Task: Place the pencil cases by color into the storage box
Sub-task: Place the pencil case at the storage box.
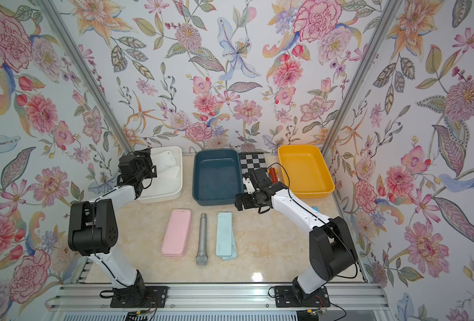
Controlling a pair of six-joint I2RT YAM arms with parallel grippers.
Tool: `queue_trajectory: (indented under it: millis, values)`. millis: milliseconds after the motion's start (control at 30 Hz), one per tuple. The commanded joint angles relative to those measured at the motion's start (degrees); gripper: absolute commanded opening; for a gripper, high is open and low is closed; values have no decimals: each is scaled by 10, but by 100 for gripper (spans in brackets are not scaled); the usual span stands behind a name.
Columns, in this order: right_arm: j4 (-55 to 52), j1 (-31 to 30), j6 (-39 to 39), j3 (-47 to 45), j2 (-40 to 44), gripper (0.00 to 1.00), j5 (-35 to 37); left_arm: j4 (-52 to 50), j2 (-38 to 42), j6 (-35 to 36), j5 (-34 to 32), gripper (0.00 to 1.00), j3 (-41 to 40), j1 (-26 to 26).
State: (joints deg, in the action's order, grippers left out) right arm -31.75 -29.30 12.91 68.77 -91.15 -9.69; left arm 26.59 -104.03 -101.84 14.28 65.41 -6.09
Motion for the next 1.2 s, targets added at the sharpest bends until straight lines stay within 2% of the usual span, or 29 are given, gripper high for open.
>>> queue_trajectory:
  millis: [0,267,400,567,800,900,1000,1167]
  values:
    - [5,-3,2,-6,0,100,-2,-44,-10,19,-1,98,0,4]
    - [9,-2,1,-8,3,100,-4,-44,-5,71,29,98,5,13]
    - [2,-3,-2,-8,10,100,-1,-47,19,152,52,98,-5,32]
    - [-30,-13,-1,-2,29,100,8,-58,78,289,68,98,-47,74]
    - [-101,-43,35,14,60,100,31,-146,138,452,95,98,-80,166]
    - [-116,-75,74,9,77,100,66,-232,175,529,64,98,-79,208]
    - [-135,-128,124,7,78,100,112,-322,226,610,-10,98,-75,253]
    - [-121,-205,215,-24,64,100,165,-412,316,669,-66,98,-96,276]
